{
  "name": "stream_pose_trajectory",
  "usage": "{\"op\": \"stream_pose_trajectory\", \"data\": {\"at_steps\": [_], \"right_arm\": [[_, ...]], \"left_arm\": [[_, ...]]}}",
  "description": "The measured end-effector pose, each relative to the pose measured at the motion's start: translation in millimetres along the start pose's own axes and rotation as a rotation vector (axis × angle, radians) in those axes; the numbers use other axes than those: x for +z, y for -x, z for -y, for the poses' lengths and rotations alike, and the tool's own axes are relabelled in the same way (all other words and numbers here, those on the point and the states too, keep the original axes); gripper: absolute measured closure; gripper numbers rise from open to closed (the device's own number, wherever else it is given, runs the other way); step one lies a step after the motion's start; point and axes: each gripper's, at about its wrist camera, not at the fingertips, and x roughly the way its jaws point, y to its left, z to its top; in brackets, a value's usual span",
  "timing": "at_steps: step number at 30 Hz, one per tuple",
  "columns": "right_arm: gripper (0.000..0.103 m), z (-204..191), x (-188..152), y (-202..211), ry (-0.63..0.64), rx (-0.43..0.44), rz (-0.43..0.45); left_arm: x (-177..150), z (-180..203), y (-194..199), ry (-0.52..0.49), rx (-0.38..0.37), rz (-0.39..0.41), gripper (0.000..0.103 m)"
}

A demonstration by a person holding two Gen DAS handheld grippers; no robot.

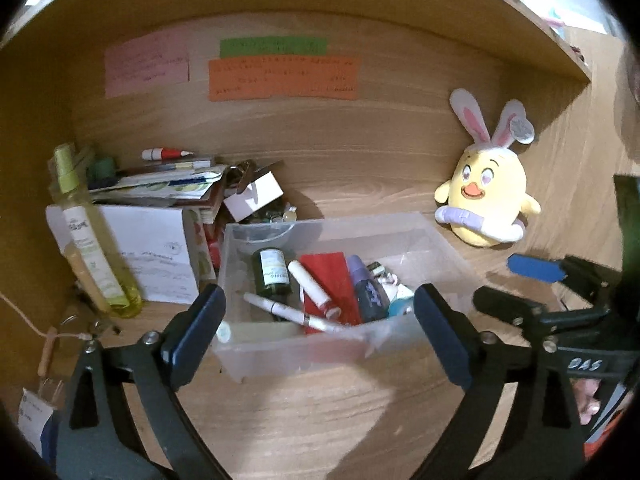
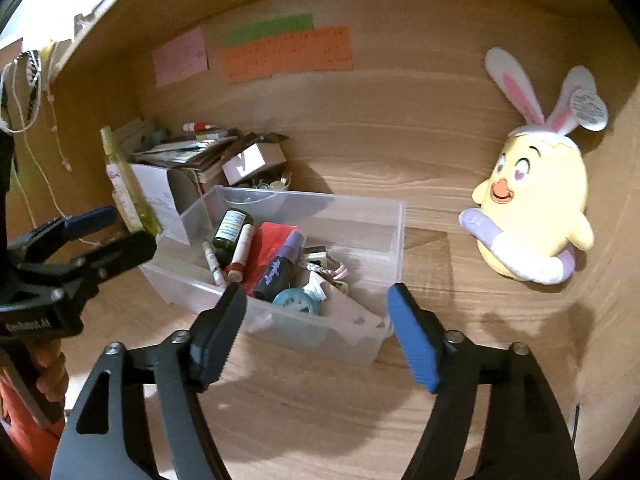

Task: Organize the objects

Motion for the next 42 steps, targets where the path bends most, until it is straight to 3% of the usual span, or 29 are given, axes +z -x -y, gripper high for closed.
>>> {"op": "stream_pose_trajectory", "data": {"at_steps": [2, 16, 42], "right_arm": [[0.021, 0, -5, 8, -0.004, 0.003, 0.014], [0.020, -4, -36, 18, -0.035, 0.028, 0.000], [0.020, -12, -40, 8, -0.021, 0.047, -0.027]], "left_arm": [[-7, 1, 3, 0.002, 0.006, -0.001, 0.006], [-48, 2, 4, 0.046, -0.022, -0.059, 0.004], [-50, 0, 0, 0.042, -0.038, -0.068, 0.003]]}}
